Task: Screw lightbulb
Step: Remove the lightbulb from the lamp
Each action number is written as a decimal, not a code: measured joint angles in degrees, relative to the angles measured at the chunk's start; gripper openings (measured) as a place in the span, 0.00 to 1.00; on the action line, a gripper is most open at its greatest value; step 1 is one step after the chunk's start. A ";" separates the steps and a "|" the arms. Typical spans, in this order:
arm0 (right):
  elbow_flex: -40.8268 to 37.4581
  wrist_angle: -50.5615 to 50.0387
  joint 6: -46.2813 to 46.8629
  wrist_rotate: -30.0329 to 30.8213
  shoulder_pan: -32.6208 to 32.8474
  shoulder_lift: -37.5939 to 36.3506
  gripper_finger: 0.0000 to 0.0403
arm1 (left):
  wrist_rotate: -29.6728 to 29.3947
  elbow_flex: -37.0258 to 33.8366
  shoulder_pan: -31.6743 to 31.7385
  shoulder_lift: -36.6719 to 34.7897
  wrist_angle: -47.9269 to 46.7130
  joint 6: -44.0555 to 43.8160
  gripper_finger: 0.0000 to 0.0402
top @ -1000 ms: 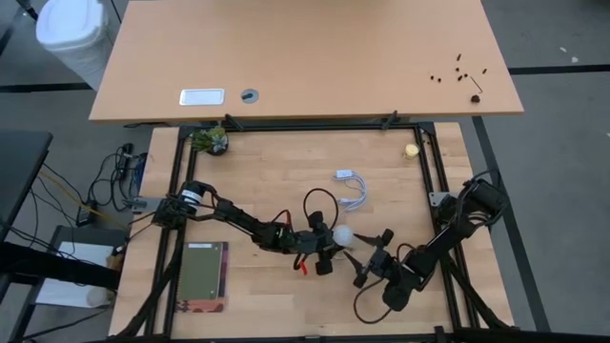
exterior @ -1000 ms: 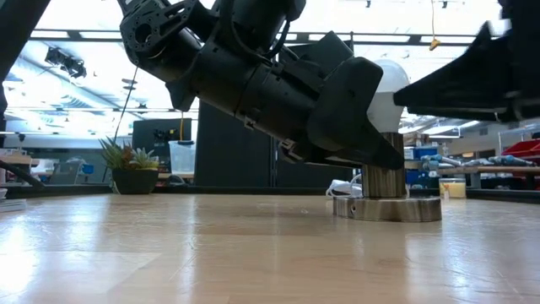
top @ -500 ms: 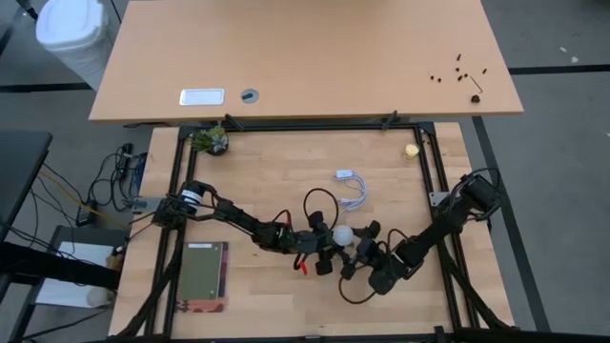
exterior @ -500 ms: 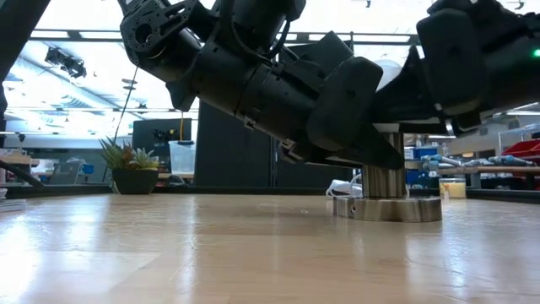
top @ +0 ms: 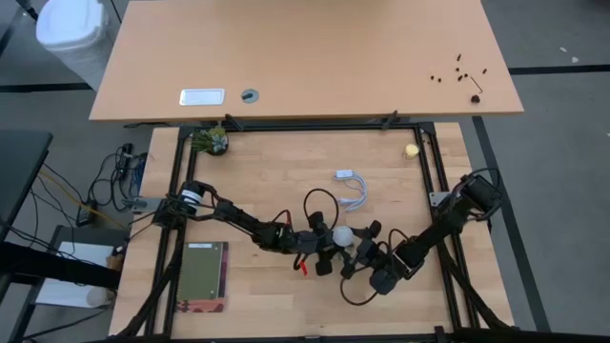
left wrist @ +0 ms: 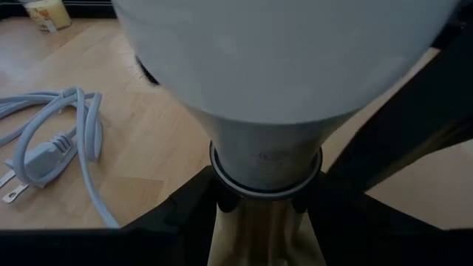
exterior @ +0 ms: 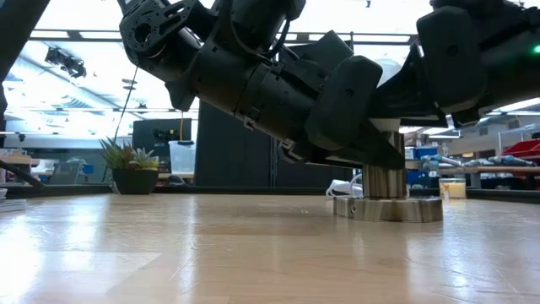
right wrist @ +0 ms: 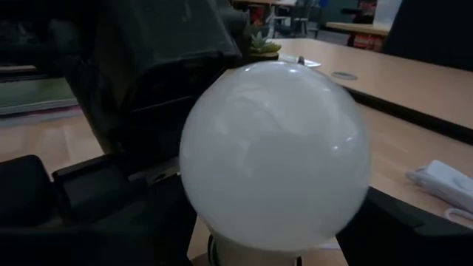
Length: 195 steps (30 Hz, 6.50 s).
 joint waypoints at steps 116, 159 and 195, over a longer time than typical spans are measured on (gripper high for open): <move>11.80 -61.23 2.94 -50.87 -6.31 -28.51 0.77 | 2.48 -1.37 -3.25 -7.25 -15.06 0.60 0.66; 36.50 -80.71 -11.58 -65.85 -16.94 -10.29 0.95 | 0.74 -10.03 -3.38 -4.52 10.03 4.96 0.66; 36.44 -77.22 -15.02 -64.94 -17.20 -10.29 0.95 | 5.48 -4.19 -1.51 2.77 12.54 6.45 0.66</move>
